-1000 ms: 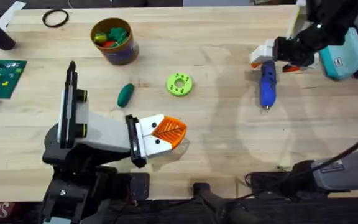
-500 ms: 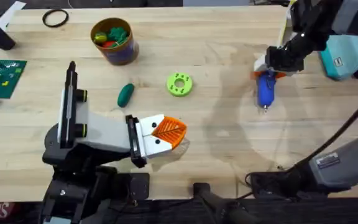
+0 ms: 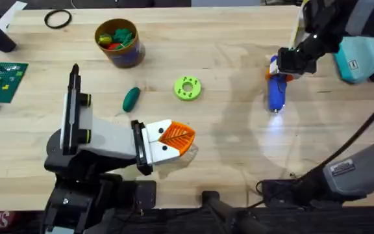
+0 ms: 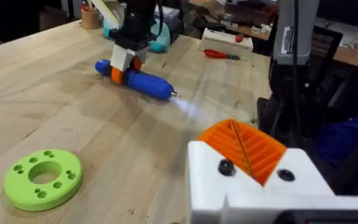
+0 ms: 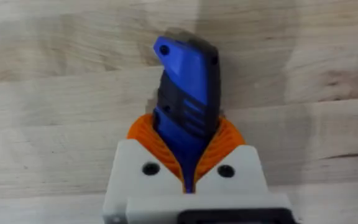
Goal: Pick up the gripper from the table and insert it into the empty holder that is missing its gripper. Then pick up a screw, insert it into the mounting hole, and use the screwdriver to tighten it. Finally, clean up the table by picking up the vegetable and placing it into the bucket.
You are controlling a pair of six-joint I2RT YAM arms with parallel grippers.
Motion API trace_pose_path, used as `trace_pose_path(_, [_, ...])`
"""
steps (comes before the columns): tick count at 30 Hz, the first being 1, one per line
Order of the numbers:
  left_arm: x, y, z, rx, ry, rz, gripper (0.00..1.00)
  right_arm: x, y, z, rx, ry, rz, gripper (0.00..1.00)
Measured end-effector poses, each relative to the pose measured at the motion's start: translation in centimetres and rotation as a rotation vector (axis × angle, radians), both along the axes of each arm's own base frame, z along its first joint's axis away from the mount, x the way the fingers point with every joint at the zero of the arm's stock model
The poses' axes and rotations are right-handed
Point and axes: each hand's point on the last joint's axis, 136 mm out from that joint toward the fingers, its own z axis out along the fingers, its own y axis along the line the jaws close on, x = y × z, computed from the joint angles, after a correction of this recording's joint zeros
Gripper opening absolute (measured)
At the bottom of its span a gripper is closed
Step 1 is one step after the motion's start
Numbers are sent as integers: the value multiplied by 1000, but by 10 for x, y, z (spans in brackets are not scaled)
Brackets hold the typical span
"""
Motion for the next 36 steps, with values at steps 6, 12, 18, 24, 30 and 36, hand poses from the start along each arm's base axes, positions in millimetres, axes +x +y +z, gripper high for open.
trace_pose_path(6, [0, 0, 0, 0, 0, 0, 9, -6, 0, 14, -1, -6, 0, 28])
trace_pose_path(12, [0, 0, 0, 0, 0, 0, 9, -16, 2, 74, 1, -134, 2, 28])
trace_pose_path(18, [0, 0, 0, 0, 0, 0, 9, -47, 21, 135, 22, -252, 47, 28])
trace_pose_path(24, [0, 0, 0, 0, 0, 0, 9, -73, 59, 179, 74, -373, 115, 28])
trace_pose_path(30, [0, 0, 0, 0, 0, 0, 9, -102, 104, 196, 142, -470, 191, 28])
trace_pose_path(36, [0, 0, 0, 0, 0, 0, 9, -114, 148, 192, 236, -568, 276, 28])
